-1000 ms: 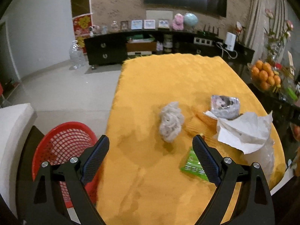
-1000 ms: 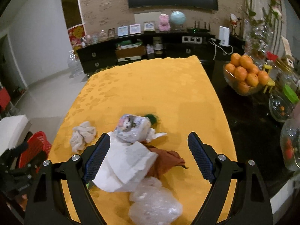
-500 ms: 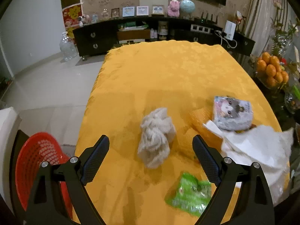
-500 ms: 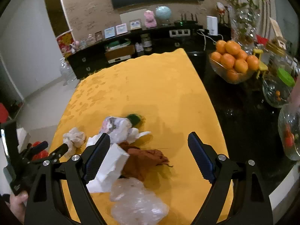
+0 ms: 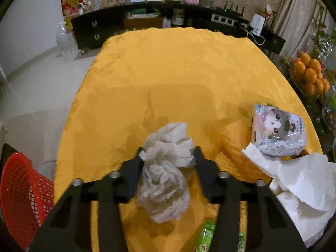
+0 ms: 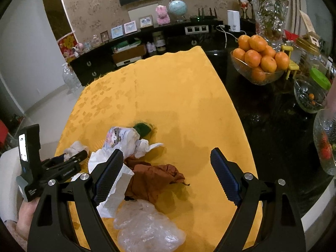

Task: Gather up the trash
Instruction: 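Reach the left tool to the white crumpled mesh and grasp it, then hold the white mesh in the left tool while the right tool grasps the cat-print snack bag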

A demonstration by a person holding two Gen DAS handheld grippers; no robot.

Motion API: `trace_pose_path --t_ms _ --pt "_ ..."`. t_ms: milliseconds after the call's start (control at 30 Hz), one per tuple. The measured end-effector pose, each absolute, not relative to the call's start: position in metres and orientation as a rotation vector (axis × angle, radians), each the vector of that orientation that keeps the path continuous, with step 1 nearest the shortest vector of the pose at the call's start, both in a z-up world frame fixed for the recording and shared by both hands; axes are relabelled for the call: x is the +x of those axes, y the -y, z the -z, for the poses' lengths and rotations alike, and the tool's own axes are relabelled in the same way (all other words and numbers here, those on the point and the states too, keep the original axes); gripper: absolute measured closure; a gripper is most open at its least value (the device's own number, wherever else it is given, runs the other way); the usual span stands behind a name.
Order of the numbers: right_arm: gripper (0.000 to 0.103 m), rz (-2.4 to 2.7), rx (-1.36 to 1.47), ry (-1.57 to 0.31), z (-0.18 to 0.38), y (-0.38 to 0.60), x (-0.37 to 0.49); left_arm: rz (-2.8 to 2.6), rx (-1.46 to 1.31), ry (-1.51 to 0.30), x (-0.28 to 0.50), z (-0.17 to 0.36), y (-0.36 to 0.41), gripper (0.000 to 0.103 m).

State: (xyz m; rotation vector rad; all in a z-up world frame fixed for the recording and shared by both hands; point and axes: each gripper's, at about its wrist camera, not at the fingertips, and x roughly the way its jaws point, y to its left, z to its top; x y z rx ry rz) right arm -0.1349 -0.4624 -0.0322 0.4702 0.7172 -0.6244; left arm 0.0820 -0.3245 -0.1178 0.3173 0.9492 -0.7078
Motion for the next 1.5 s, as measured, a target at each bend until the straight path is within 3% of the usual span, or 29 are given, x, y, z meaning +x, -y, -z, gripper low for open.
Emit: trace_pose_path --t_ms 67,233,633,933,1500 --pt "0.021 0.627 0.462 -0.718 0.032 0.46 -0.134 0.713 0.321 -0.946 0.082 0.119 0.324 0.072" --pt "0.021 0.629 0.449 -0.72 0.031 0.457 -0.131 0.736 0.319 -0.933 0.078 0.114 0.321 0.077" --pt "0.021 0.605 0.443 -0.72 0.027 0.449 -0.107 0.69 0.237 -0.853 0.074 0.067 0.278 0.077" --pt "0.021 0.526 0.395 -0.829 0.041 0.44 -0.042 0.617 0.219 -0.785 0.074 0.034 0.248 0.077" --pt "0.024 0.573 0.301 -1.041 0.097 0.437 0.029 0.566 0.268 -0.71 0.071 0.026 0.233 0.077"
